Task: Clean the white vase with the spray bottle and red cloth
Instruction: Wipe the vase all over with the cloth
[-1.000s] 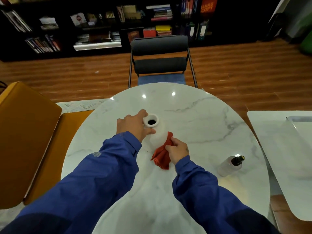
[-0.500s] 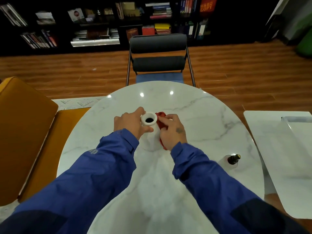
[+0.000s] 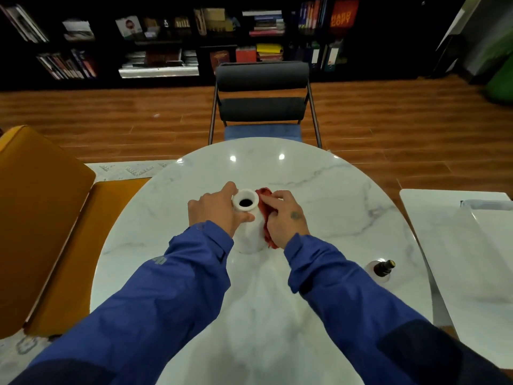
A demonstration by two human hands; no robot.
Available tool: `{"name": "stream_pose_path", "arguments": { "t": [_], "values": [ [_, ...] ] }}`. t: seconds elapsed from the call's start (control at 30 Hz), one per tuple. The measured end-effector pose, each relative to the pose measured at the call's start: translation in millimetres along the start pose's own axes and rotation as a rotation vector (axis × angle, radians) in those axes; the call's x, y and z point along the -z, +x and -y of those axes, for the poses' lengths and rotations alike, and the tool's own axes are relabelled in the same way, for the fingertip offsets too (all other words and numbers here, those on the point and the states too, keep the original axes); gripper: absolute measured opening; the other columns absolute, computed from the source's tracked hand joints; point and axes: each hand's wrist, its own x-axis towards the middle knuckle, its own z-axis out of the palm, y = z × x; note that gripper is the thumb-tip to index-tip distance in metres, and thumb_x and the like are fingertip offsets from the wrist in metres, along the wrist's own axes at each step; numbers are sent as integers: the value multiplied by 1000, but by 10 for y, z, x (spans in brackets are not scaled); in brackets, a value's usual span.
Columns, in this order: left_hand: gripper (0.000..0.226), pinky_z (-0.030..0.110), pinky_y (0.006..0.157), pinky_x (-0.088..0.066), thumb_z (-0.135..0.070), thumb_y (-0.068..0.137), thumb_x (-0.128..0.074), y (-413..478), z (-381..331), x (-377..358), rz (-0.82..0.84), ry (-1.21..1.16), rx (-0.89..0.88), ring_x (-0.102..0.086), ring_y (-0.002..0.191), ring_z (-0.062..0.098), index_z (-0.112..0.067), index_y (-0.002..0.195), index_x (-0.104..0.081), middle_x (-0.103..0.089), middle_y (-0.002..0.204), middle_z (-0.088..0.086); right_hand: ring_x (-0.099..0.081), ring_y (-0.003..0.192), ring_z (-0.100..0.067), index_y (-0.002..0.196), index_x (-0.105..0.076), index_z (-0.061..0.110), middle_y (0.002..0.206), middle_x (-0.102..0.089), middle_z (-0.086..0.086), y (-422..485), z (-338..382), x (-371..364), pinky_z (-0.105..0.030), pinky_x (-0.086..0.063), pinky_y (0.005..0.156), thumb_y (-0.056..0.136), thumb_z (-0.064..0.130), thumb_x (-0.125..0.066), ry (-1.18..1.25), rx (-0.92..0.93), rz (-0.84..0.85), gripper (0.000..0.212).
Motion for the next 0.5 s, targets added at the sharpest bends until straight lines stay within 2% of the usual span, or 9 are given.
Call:
{"name": "stream_pose_path", "arguments": {
  "t": [0.03,0.1,0.17,0.23,0.3,0.37,0.4,0.43,0.5],
  "values": [
    [50,35,78,-34,-61,71,-67,-4,-4,-11,-6,-11,10,-62,87,27,-29,103,-46,-69,94,0,-59,105,-29,114,-61,40,122,-54,2,-103,-22,-18,-46,-54,90,93,6,-46,-4,38,-30,42],
    [51,36,78,-36,-65,70,-65,-19,-2,-29,-18,-47,21,-63,87,26,-29,101,-48,-69,93,-1,-61,102,-32,107,-53,61,123,-53,3,-366,-92,-103,-49,-57,83,94,8,-46,95,59,-50,55],
    [53,37,78,-39,-70,69,-62,-38,2,-48,-25,-85,24,-63,85,27,-29,100,-49,-70,92,-1,-63,96,-35,108,-49,67,122,-50,6,-559,-166,-197,-48,-60,70,96,7,-47,159,73,-40,61],
    [55,37,80,-40,-71,69,-61,-56,2,-42,-10,-104,10,-63,89,27,-30,104,-50,-70,96,-2,-64,94,-33,107,-47,70,122,-50,3,-603,-186,-219,-46,-61,66,97,7,-48,184,72,-72,63],
    [53,38,86,-42,-64,73,-64,-48,49,-4,31,-134,-4,-63,97,26,-31,112,-50,-69,103,-5,-65,91,-30,102,-47,67,117,-56,-3,-480,-150,-163,-41,-61,64,98,13,-47,73,135,-121,55],
    [46,40,89,-46,-48,79,-66,-38,127,24,72,-133,-39,-62,99,26,-32,119,-48,-69,110,-6,-64,80,-23,105,-51,47,106,-60,-4,-303,-126,-76,-31,-58,53,98,22,-49,-266,250,-164,26],
    [44,41,89,-48,-41,82,-65,-37,155,28,79,-119,-60,-63,99,27,-32,121,-47,-70,112,-6,-63,76,-21,106,-51,38,102,-61,-5,-279,-80,-23,-29,-56,51,98,28,-51,-331,256,-144,13],
    [43,43,89,-49,-35,84,-65,-36,171,28,78,-108,-75,-63,99,27,-31,122,-47,-70,112,-6,-62,77,-20,104,-51,36,100,-62,-6,-273,-82,-5,-30,-57,55,96,35,-53,-359,267,-134,9],
    [41,43,88,-50,-30,85,-64,-24,177,23,73,-108,-84,-62,99,28,-30,122,-47,-70,112,-6,-63,86,-22,97,-51,45,101,-62,-2,-354,-105,20,-36,-58,71,91,49,-56,-434,310,-115,8]
  ]
}}
